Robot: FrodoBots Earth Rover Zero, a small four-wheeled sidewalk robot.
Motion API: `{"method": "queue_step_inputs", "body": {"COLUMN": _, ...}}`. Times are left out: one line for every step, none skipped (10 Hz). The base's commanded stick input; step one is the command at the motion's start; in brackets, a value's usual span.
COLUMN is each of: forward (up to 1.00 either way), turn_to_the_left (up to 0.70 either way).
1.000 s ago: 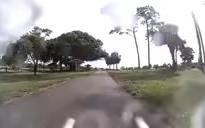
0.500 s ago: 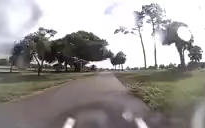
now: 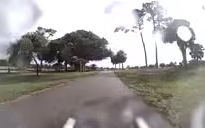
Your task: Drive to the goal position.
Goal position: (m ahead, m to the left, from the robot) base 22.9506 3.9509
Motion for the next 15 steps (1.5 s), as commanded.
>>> {"method": "queue_step_inputs", "body": {"forward": 0.85, "turn_to_the_left": 0.00}}
{"method": "queue_step_inputs", "body": {"forward": 0.85, "turn_to_the_left": 0.00}}
{"method": "queue_step_inputs", "body": {"forward": 0.85, "turn_to_the_left": 0.00}}
{"method": "queue_step_inputs", "body": {"forward": 0.85, "turn_to_the_left": 0.00}}
{"method": "queue_step_inputs", "body": {"forward": 0.85, "turn_to_the_left": 0.00}}
{"method": "queue_step_inputs", "body": {"forward": 0.85, "turn_to_the_left": 0.00}}
{"method": "queue_step_inputs", "body": {"forward": 0.85, "turn_to_the_left": 0.00}}
{"method": "queue_step_inputs", "body": {"forward": 0.85, "turn_to_the_left": 0.00}}
{"method": "queue_step_inputs", "body": {"forward": 0.85, "turn_to_the_left": 0.00}}
{"method": "queue_step_inputs", "body": {"forward": 0.85, "turn_to_the_left": 0.00}}
{"method": "queue_step_inputs", "body": {"forward": 0.85, "turn_to_the_left": 0.00}}
{"method": "queue_step_inputs", "body": {"forward": 0.85, "turn_to_the_left": 0.00}}
{"method": "queue_step_inputs", "body": {"forward": 0.85, "turn_to_the_left": 0.00}}
{"method": "queue_step_inputs", "body": {"forward": 0.85, "turn_to_the_left": 0.00}}
{"method": "queue_step_inputs", "body": {"forward": 0.85, "turn_to_the_left": 0.00}}
